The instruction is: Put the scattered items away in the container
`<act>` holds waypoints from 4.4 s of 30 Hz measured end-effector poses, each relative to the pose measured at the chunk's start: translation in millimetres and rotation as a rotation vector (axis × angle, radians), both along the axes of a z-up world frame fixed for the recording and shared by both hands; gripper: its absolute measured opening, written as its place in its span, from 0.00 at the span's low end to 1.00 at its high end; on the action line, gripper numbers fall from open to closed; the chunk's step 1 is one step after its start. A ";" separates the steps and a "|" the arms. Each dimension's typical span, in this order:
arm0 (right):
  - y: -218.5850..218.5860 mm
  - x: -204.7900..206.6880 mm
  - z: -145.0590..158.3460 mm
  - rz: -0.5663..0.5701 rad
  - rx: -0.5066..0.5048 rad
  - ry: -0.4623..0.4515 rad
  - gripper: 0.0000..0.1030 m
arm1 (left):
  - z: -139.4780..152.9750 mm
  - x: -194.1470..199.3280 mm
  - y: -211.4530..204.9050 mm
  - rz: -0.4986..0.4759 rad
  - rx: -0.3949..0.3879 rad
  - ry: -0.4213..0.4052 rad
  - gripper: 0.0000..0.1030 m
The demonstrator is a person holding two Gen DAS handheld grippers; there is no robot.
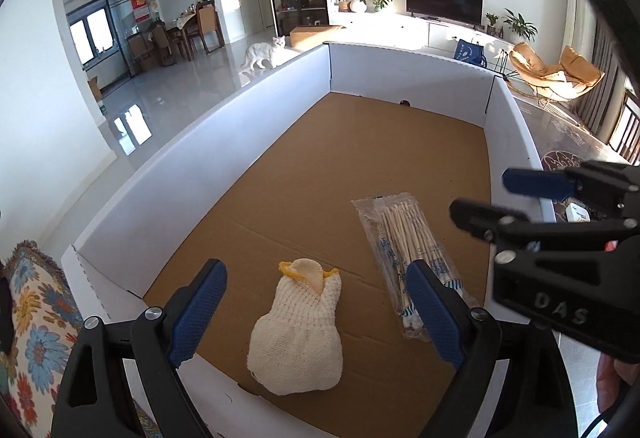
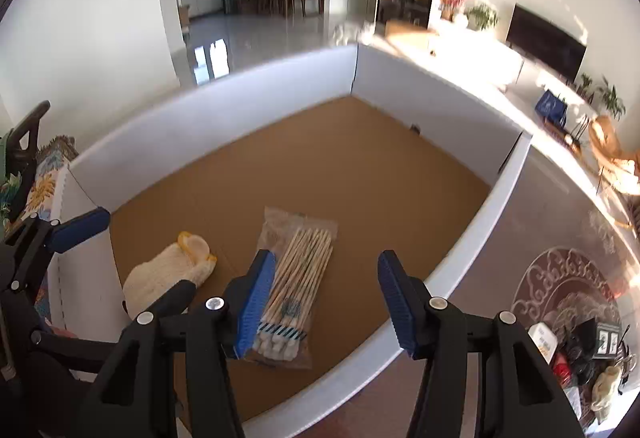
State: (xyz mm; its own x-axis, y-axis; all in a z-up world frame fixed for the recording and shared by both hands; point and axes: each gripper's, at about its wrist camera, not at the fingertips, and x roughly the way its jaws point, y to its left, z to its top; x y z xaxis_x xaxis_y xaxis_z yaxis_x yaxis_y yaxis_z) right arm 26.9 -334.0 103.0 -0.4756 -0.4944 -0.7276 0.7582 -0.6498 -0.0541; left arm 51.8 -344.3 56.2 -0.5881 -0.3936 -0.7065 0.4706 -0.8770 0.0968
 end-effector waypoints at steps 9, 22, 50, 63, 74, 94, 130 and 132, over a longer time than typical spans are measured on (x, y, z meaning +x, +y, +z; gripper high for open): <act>228.0 24.7 12.8 -0.301 -0.186 0.120 0.66 | 70.3 20.5 136.5 -0.327 0.020 0.260 1.00; 475.7 -9.6 -81.4 -0.830 -0.033 -0.174 0.67 | -70.6 -57.1 290.2 -0.559 0.135 -0.113 1.00; 462.3 -13.6 -82.8 -0.824 0.005 -0.121 0.80 | -85.6 -160.4 290.7 -0.557 0.127 -0.140 1.00; 461.9 -13.1 -82.4 -0.825 0.005 -0.121 0.80 | -85.9 -160.5 290.3 -0.557 0.127 -0.140 1.00; 461.8 -12.4 -81.7 -0.825 0.005 -0.121 0.80 | -85.8 -160.1 290.4 -0.557 0.128 -0.140 1.00; 461.1 -12.3 -81.9 -0.825 0.005 -0.121 0.80 | -86.1 -160.4 289.7 -0.557 0.128 -0.140 1.00; 460.8 -11.8 -81.9 -0.826 0.005 -0.121 0.80 | -86.2 -160.6 289.8 -0.558 0.128 -0.139 1.00; 460.8 -11.8 -81.8 -0.826 0.005 -0.121 0.80 | -86.0 -160.3 290.1 -0.558 0.128 -0.139 1.00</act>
State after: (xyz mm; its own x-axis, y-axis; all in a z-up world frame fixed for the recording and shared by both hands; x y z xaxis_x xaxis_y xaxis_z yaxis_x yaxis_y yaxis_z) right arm 15.1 126.8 21.2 -0.6017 -0.0170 -0.7985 0.0383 -0.9992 -0.0075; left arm -108.5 -54.1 -29.8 -0.5800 0.0417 -0.8135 -0.0747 -0.9972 0.0021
